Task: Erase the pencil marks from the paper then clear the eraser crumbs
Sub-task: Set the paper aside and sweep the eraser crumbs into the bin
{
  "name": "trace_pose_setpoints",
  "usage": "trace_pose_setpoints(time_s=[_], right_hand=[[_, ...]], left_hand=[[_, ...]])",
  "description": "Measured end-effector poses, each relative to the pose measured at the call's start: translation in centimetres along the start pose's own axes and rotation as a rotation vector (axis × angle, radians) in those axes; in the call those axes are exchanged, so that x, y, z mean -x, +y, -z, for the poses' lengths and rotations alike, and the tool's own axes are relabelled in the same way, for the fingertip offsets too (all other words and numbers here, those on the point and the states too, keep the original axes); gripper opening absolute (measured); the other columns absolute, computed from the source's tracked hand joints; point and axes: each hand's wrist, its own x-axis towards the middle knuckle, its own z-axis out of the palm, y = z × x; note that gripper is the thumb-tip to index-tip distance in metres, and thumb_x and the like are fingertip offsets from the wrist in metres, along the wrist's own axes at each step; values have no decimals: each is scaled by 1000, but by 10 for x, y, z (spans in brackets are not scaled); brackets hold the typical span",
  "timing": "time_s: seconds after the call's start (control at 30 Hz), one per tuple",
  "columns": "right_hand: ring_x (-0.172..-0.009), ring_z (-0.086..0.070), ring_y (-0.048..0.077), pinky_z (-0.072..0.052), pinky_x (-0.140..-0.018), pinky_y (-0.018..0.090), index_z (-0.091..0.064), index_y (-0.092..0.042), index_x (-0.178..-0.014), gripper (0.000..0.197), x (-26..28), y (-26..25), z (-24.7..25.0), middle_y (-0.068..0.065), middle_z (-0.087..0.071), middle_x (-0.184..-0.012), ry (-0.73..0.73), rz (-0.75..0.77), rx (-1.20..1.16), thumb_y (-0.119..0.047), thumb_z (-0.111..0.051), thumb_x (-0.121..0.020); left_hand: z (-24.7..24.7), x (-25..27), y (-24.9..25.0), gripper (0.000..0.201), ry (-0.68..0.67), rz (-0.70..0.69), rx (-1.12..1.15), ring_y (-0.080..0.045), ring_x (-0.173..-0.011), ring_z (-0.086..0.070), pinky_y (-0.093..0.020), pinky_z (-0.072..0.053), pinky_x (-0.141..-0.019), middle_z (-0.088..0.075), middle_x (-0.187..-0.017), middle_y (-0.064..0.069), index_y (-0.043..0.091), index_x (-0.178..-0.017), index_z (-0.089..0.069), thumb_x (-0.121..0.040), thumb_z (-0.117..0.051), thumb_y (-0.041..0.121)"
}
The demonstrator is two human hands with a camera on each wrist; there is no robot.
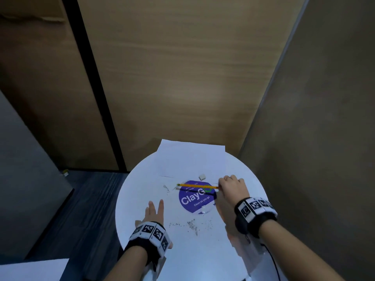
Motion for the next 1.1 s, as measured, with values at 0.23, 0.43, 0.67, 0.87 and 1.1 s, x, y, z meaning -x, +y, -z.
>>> trace_pose_setpoints(time_s=[0.23, 0.43, 0.67, 0.87, 1.1], right_hand=[[-119, -43, 25, -35, -94, 37, -53, -17, -117, 24, -45, -12, -4, 5, -52, -124, -37, -3, -19, -25, -42, -97], [-101, -59, 27, -39, -78, 31, -60, -12, -94, 26, -30, 40, 9, 7, -63, -100, 86, -195, -175, -36, -53, -93], [-146, 3, 16, -4, -115, 51, -11, -15, -150, 67, 2, 89, -35, 0, 0, -159, -303, -271, -120, -54, -19, -97], [-141, 23, 16, 10, -115, 41, 14, -8, -147, 126, 42, 42, -45, 5, 26, -152, -404, 127, -114, -89, 13, -50], [-145, 0, 9, -2, -115, 30, -22, -16, -149, 72, 50, 43, -12, -2, 1, -159, -436, 455, -111, -59, -15, -93]], left_hand=[[5, 3, -1, 129, -47, -7, 39, -27, -146, 7, -56, -12, -112, 26, -154, -13, 20, -147, 23, -72, -79, 38], [5, 3, -2, 127, -34, -5, 12, -27, -146, 6, -55, -14, -112, 25, -154, -15, 20, -148, 22, -72, -79, 38], [7, 2, 1, 126, -51, 6, 15, -29, -146, 8, -53, -15, -113, 27, -153, -15, 21, -148, 22, -73, -79, 33], [5, 0, -1, 129, -41, -3, 9, -30, -146, 8, -52, -16, -114, 28, -153, -16, 19, -147, 24, -72, -80, 36], [7, 0, -1, 131, -61, -9, 15, -30, -146, 9, -52, -17, -114, 29, -152, -16, 19, -147, 24, -71, -81, 36]])
